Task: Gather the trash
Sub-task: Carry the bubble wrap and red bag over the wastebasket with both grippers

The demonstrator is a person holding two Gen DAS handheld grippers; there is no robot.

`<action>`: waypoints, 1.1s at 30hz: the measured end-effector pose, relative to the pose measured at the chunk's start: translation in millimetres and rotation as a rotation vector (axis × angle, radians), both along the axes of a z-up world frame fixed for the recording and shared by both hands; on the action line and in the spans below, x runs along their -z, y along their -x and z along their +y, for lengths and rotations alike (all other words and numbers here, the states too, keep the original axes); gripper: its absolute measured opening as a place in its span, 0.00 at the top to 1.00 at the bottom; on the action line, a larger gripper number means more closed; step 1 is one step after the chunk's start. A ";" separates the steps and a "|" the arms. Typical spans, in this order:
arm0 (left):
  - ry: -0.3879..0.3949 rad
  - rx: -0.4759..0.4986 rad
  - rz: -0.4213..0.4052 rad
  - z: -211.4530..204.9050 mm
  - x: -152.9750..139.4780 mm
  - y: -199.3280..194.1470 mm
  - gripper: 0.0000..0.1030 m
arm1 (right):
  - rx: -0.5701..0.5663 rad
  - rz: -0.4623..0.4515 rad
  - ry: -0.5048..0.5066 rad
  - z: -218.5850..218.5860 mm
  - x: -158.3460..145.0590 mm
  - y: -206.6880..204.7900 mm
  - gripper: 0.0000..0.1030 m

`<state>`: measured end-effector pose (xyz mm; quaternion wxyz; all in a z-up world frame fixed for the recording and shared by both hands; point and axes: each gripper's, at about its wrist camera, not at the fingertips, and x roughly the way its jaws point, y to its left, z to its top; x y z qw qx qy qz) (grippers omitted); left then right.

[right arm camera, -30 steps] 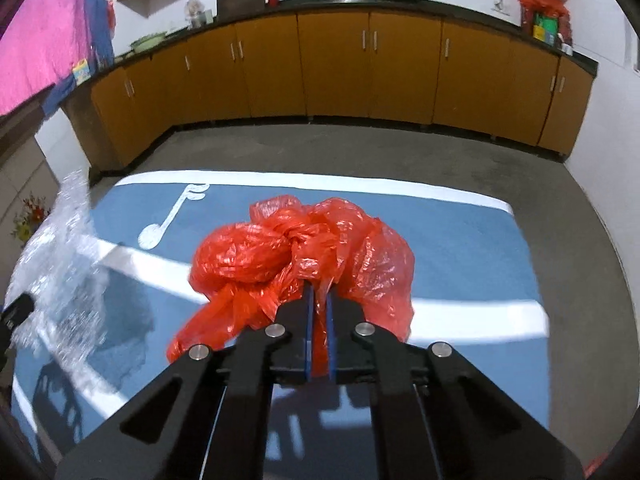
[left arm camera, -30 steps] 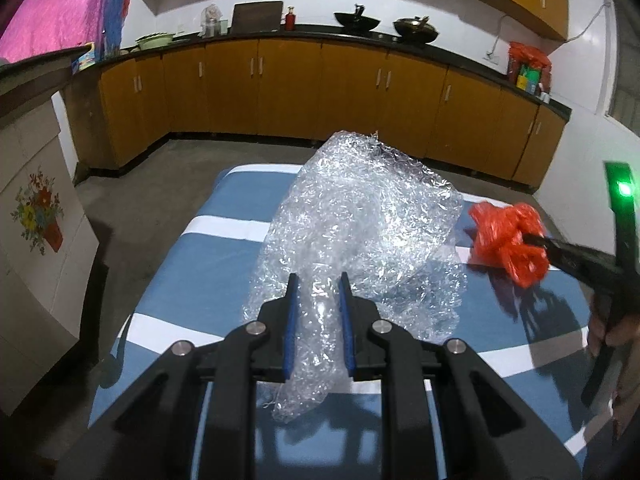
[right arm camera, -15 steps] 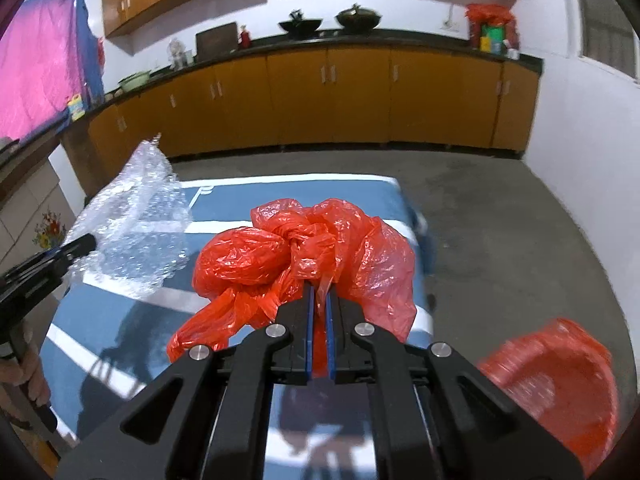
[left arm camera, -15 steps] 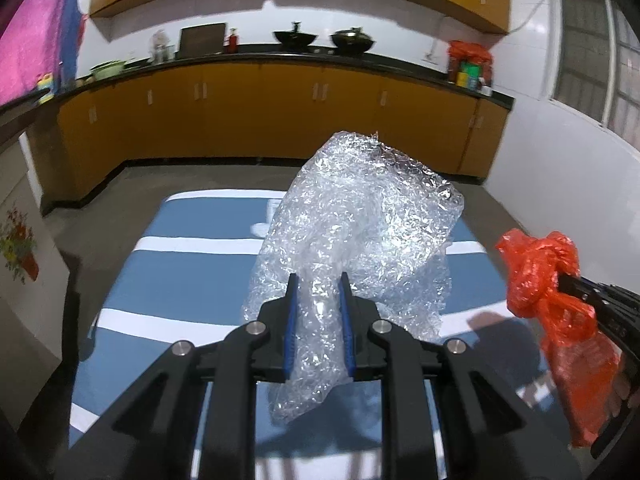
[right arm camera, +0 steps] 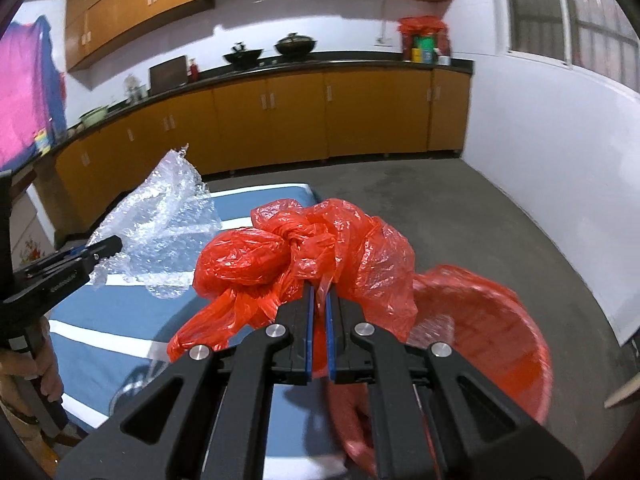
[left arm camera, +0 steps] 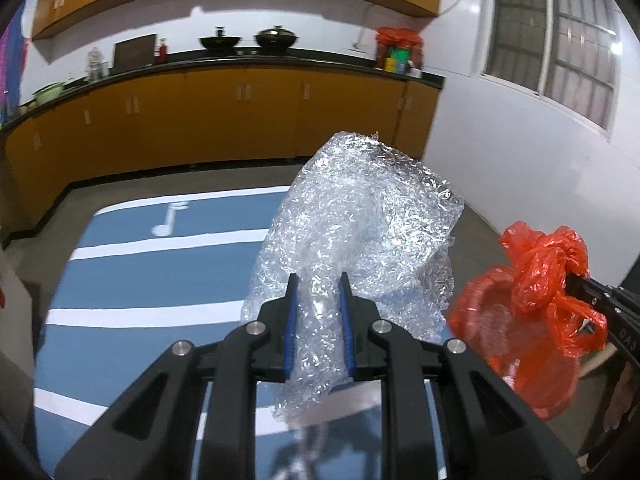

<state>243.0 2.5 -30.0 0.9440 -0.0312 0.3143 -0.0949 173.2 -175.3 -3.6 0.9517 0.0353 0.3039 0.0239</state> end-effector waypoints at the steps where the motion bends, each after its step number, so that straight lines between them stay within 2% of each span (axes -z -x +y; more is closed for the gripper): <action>1: 0.001 0.011 0.001 -6.1 0.2 1.6 0.81 | 0.017 -0.002 -0.004 -6.8 -0.5 3.8 0.95; 12: -0.003 0.155 0.016 -85.1 4.0 7.2 0.81 | 0.159 -0.003 -0.028 -53.3 4.5 25.9 0.95; 21: -0.020 0.232 0.038 -122.9 12.5 4.7 0.81 | 0.250 -0.002 -0.031 -77.5 10.9 44.6 0.95; 33: -0.030 0.320 0.072 -169.4 25.1 8.3 0.81 | 0.350 -0.005 -0.066 -98.9 15.0 49.2 0.95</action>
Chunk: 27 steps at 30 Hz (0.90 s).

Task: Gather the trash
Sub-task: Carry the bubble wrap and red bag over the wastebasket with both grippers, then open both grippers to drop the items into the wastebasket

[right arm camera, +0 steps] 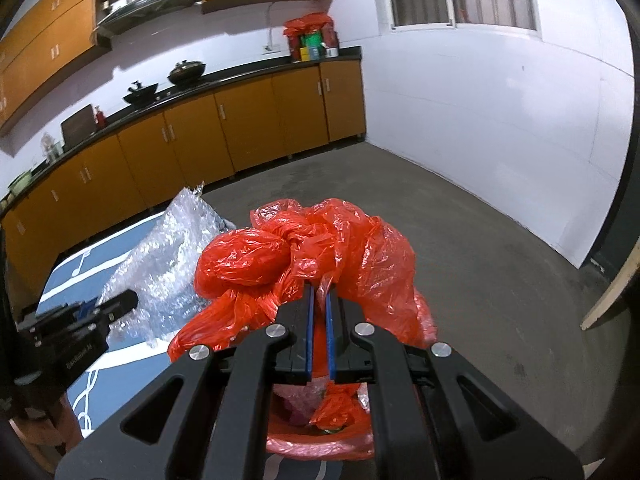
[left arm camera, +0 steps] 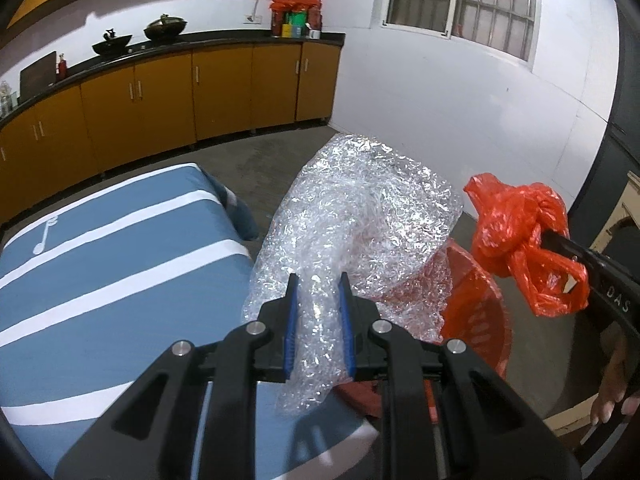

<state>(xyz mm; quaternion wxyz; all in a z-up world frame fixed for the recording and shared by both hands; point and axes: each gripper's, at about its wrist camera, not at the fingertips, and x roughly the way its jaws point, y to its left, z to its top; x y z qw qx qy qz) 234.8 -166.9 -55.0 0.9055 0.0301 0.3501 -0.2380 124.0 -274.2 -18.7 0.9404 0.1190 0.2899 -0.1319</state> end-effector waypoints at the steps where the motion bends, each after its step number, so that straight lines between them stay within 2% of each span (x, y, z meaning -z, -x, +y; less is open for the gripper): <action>1: 0.000 0.005 0.003 -3.1 1.5 1.6 0.81 | 0.008 -0.002 -0.006 -2.2 0.2 0.5 0.95; 6: -0.005 0.043 0.027 -19.0 10.6 2.9 0.81 | 0.034 -0.008 -0.035 -10.6 3.0 4.3 0.95; 9: -0.005 0.066 0.055 -26.7 17.6 1.6 0.78 | 0.043 -0.013 -0.060 -12.3 3.6 1.7 0.94; 12: -0.010 0.070 0.073 -25.7 24.8 -0.5 0.67 | 0.035 -0.015 -0.082 -14.2 5.9 -0.1 0.89; 15: -0.015 0.065 0.085 -23.5 29.7 -2.0 0.63 | 0.023 -0.010 -0.094 -14.0 10.6 0.3 0.75; 18: -0.020 0.049 0.092 -17.4 32.7 -3.7 0.61 | 0.023 -0.003 -0.097 -12.3 13.9 2.9 0.72; 21: -0.019 0.024 0.086 -4.0 31.5 -1.9 0.58 | 0.036 -0.009 -0.097 -13.5 13.4 10.2 0.62; 25: -0.011 -0.009 0.044 15.6 20.1 5.5 0.42 | 0.056 -0.026 -0.075 -10.0 6.7 21.5 0.44; 27: -0.009 -0.031 0.006 28.3 13.1 14.2 0.34 | 0.069 -0.045 -0.054 -6.4 2.3 31.1 0.29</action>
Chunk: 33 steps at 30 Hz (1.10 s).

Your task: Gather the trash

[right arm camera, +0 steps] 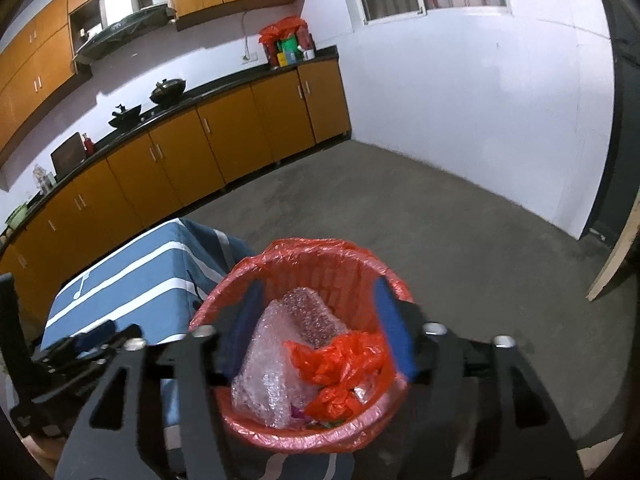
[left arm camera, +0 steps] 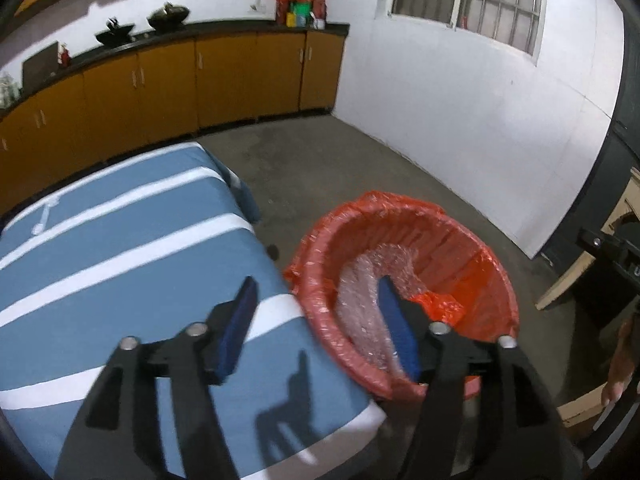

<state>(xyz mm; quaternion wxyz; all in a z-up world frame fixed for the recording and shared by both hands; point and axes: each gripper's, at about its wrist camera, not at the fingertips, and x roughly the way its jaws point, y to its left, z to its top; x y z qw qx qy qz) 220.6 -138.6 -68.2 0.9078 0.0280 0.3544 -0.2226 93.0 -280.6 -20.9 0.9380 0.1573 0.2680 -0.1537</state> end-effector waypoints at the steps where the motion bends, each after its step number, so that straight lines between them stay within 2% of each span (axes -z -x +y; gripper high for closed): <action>1: 0.001 -0.009 -0.017 3.7 -3.7 4.6 0.29 | 0.011 -0.012 0.016 3.8 -2.9 6.6 0.26; 3: 0.002 -0.027 -0.049 15.2 -10.4 12.1 0.22 | 0.030 -0.031 0.041 8.9 -6.9 15.7 0.17; 7: -0.002 -0.085 -0.123 40.8 -25.3 31.6 0.09 | 0.062 -0.060 0.099 23.1 -11.1 33.3 0.10; 10: -0.012 -0.131 -0.171 58.5 -34.8 45.7 0.04 | 0.068 -0.064 0.134 35.3 -11.2 42.4 0.07; 18: -0.060 -0.233 -0.266 99.0 -46.9 89.0 0.04 | 0.045 -0.051 0.154 65.8 -11.1 58.1 0.04; 24: -0.048 -0.279 -0.274 125.3 -51.0 117.2 0.04 | 0.025 -0.040 0.188 89.9 -12.7 70.7 0.03; 33: -0.072 -0.338 -0.302 148.3 -46.5 157.5 0.04 | -0.017 -0.081 0.280 129.3 -15.8 92.2 0.03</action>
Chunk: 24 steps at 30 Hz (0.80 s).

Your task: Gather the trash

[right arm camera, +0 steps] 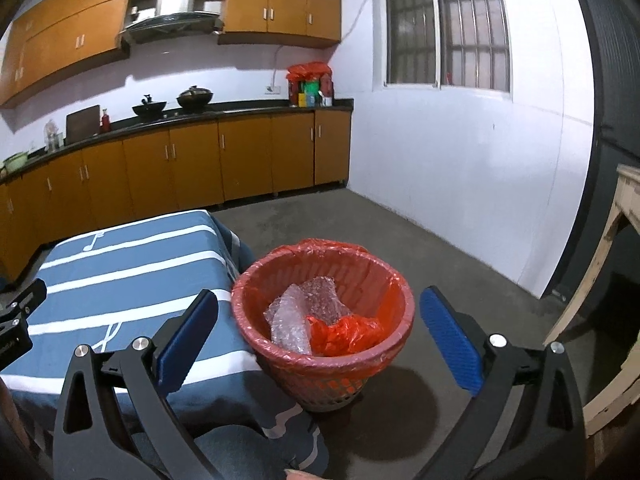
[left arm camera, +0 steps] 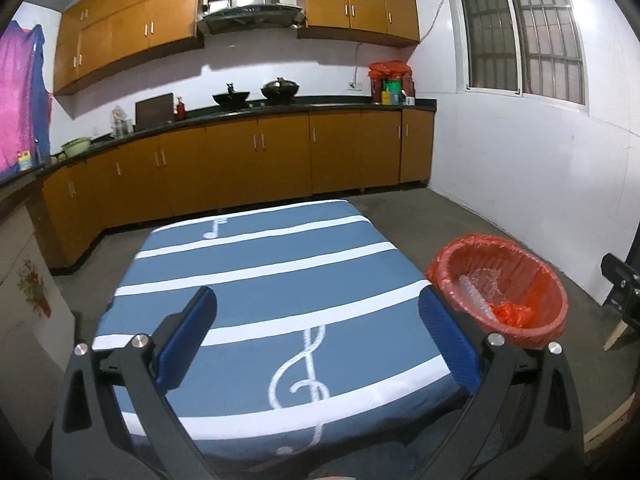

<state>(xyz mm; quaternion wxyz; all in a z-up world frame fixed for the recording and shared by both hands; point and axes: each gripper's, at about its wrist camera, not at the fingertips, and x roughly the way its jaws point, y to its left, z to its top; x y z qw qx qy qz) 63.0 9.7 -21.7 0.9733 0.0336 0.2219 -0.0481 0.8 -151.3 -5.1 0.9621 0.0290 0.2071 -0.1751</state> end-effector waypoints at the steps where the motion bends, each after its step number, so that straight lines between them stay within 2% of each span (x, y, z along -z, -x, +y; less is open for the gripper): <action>1: -0.002 -0.003 -0.002 1.7 0.7 3.8 0.04 | -0.006 -0.005 0.005 3.5 -0.2 2.3 0.03; 24: 0.028 -0.035 -0.032 16.5 -0.5 47.8 0.04 | -0.039 -0.013 0.033 33.7 5.7 30.0 0.03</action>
